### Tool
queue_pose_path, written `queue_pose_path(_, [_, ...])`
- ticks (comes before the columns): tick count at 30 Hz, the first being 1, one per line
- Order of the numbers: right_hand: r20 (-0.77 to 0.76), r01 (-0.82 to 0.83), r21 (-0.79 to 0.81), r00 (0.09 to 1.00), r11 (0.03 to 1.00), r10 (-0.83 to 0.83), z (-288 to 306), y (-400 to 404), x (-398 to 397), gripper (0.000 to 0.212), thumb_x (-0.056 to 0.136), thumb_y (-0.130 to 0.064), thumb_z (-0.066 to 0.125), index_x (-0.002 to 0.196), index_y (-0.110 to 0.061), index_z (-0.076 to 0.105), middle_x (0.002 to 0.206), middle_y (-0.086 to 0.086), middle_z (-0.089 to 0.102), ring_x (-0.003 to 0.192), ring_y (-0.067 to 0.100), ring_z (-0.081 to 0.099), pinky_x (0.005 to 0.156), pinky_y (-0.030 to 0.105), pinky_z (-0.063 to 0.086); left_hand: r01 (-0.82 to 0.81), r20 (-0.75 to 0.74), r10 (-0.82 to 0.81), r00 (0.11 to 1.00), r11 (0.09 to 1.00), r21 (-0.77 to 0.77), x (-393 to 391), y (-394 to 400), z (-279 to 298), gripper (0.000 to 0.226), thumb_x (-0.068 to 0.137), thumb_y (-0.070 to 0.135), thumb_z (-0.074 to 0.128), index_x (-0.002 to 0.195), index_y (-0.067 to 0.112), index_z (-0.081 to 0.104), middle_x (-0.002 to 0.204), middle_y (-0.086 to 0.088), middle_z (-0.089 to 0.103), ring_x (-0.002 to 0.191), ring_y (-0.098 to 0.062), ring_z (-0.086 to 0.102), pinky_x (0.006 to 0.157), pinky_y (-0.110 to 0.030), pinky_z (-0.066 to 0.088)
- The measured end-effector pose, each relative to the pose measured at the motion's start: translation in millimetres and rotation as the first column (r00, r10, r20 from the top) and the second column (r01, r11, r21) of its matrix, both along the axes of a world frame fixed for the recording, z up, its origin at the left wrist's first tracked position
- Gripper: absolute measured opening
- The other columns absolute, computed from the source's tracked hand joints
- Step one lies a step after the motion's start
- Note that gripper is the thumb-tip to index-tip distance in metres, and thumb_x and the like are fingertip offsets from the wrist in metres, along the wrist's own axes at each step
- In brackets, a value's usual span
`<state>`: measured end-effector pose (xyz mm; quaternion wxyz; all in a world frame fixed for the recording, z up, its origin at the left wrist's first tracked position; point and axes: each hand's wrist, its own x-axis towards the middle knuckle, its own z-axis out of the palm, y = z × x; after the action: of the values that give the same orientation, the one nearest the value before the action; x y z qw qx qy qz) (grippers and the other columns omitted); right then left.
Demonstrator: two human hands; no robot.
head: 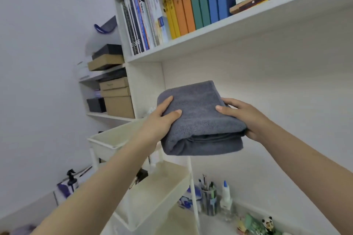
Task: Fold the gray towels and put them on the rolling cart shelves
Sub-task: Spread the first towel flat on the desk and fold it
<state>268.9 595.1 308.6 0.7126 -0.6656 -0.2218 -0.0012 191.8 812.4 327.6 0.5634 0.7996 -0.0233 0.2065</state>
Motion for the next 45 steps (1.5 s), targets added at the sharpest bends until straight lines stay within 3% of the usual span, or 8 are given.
queue_pose_path(11, [-0.013, -0.329, -0.269, 0.941, 0.905, 0.339, 53, 143, 87, 0.025, 0.079, -0.017, 0.074, 0.102, -0.023, 0.069, 0.104, 0.002, 0.070, 0.090, 0.020, 0.066, 0.077, 0.032, 0.054, -0.505, -0.087, 0.548, 0.832, 0.812, 0.293, 7, 83, 34, 0.051, 0.088, 0.046, 0.057, 0.133, 0.030, 0.036, 0.134, -0.014, 0.022, 0.100, -0.033, 0.044, 0.087, -0.041, 0.051])
queue_pose_path(13, [0.030, -0.320, -0.350, 0.935, 0.880, 0.352, 46, 161, 98, 0.034, 0.077, -0.017, 0.076, 0.110, -0.021, 0.067, 0.111, -0.001, 0.067, 0.099, 0.018, 0.064, 0.088, 0.034, 0.052, -0.512, -0.155, 0.585, 0.796, 0.787, 0.344, 8, 95, 24, 0.052, 0.085, 0.049, 0.059, 0.125, 0.025, 0.036, 0.128, -0.011, 0.022, 0.097, -0.032, 0.043, 0.074, -0.041, 0.055])
queue_pose_path(19, [0.253, -0.172, -0.610, 0.883, 0.773, 0.396, 21, 193, 113, 0.032, 0.081, -0.027, 0.072, 0.112, -0.019, 0.069, 0.110, -0.006, 0.068, 0.105, 0.013, 0.059, 0.096, 0.030, 0.044, -0.428, -0.184, 0.683, 0.707, 0.620, 0.657, 10, 110, 10, 0.068, 0.084, 0.062, 0.052, 0.133, 0.018, 0.032, 0.135, -0.014, 0.027, 0.114, -0.034, 0.049, 0.095, -0.038, 0.038])
queue_pose_path(22, [0.289, -0.068, -0.758, 0.857, 0.649, 0.427, 18, 202, 110, 0.027, 0.085, -0.031, 0.067, 0.106, -0.015, 0.069, 0.092, -0.002, 0.064, 0.088, 0.017, 0.055, 0.073, 0.025, 0.040, -0.253, -0.149, 0.717, 0.681, 0.422, 0.871, 13, 115, 18, 0.078, 0.082, 0.071, 0.046, 0.135, 0.015, 0.033, 0.134, -0.014, 0.042, 0.114, -0.030, 0.051, 0.092, -0.035, 0.041])
queue_pose_path(25, [0.424, 0.147, -0.788, 0.834, 0.597, 0.354, 15, 204, 105, 0.043, 0.085, -0.031, 0.066, 0.125, -0.019, 0.059, 0.123, 0.003, 0.062, 0.108, 0.020, 0.055, 0.087, 0.028, 0.041, -0.230, -0.001, 0.689, 0.724, 0.243, 0.942, 26, 123, 20, 0.076, 0.082, 0.072, 0.042, 0.135, 0.017, 0.038, 0.139, -0.013, 0.039, 0.127, -0.031, 0.038, 0.102, -0.041, 0.036])
queue_pose_path(29, [0.648, 0.297, -0.654, 0.695, 0.696, 0.313, 12, 200, 83, 0.042, 0.094, -0.041, 0.049, 0.136, -0.038, 0.046, 0.141, -0.006, 0.049, 0.129, 0.018, 0.041, 0.109, 0.036, 0.027, 0.001, -0.232, 0.609, 0.758, 0.355, 0.935, 41, 128, 7, 0.075, 0.090, 0.070, 0.022, 0.152, 0.028, 0.010, 0.159, -0.010, 0.004, 0.146, -0.027, 0.003, 0.117, -0.047, 0.006])
queue_pose_path(32, [0.379, 0.082, -0.830, 0.809, 0.552, 0.450, 0, 194, 76, 0.047, 0.096, -0.056, 0.029, 0.137, -0.040, 0.044, 0.148, -0.012, 0.039, 0.135, 0.014, 0.035, 0.113, 0.036, 0.024, 0.083, -0.346, 0.595, 0.726, 0.424, 0.902, 47, 135, 1, 0.073, 0.091, 0.069, 0.016, 0.152, 0.030, 0.005, 0.160, -0.011, -0.003, 0.147, -0.027, -0.005, 0.117, -0.049, 0.000])
queue_pose_path(45, [0.623, 0.363, -0.692, 0.736, 0.624, 0.263, -17, 164, 52, 0.047, 0.101, -0.044, 0.020, 0.140, -0.028, 0.041, 0.145, -0.004, 0.043, 0.133, 0.015, 0.038, 0.108, 0.034, 0.031, -0.104, -0.205, 0.444, 0.872, 0.579, 0.809, 37, 135, -2, 0.079, 0.085, 0.074, 0.021, 0.142, 0.023, 0.040, 0.151, -0.006, 0.035, 0.137, -0.026, 0.031, 0.113, -0.044, 0.022])
